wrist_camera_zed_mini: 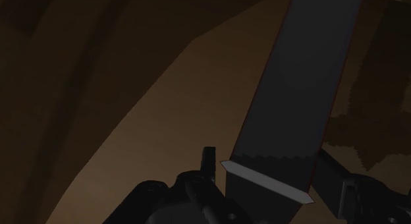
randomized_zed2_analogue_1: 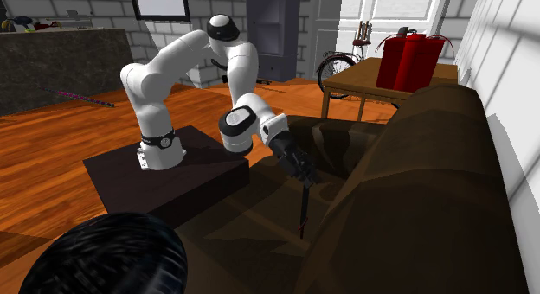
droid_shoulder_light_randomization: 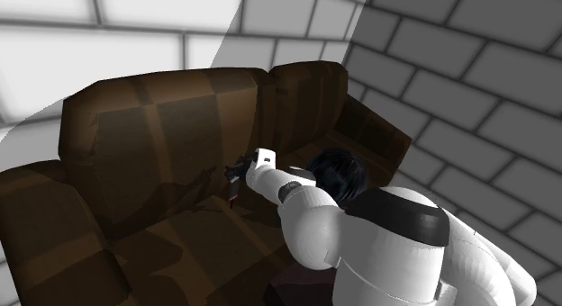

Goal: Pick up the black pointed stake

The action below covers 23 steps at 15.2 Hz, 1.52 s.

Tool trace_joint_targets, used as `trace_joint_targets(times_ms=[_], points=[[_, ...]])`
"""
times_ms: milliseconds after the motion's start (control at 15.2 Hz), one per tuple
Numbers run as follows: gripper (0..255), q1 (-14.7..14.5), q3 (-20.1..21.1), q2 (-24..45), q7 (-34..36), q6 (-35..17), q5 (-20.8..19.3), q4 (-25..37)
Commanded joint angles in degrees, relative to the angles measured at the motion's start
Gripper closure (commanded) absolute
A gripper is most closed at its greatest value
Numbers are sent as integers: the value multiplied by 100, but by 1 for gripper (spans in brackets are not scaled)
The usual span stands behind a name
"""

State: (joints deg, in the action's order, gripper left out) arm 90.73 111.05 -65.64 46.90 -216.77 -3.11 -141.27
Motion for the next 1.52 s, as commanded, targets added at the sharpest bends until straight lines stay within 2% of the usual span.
trace_joint_targets(times_ms=[0, 528, 1452], points=[[255, 9, 10, -12, 5, -5, 7, 8], [255, 5, 14, -19, 7, -11, 15, 2], [255, -514, -921, 1068, -447, 510, -700, -253]])
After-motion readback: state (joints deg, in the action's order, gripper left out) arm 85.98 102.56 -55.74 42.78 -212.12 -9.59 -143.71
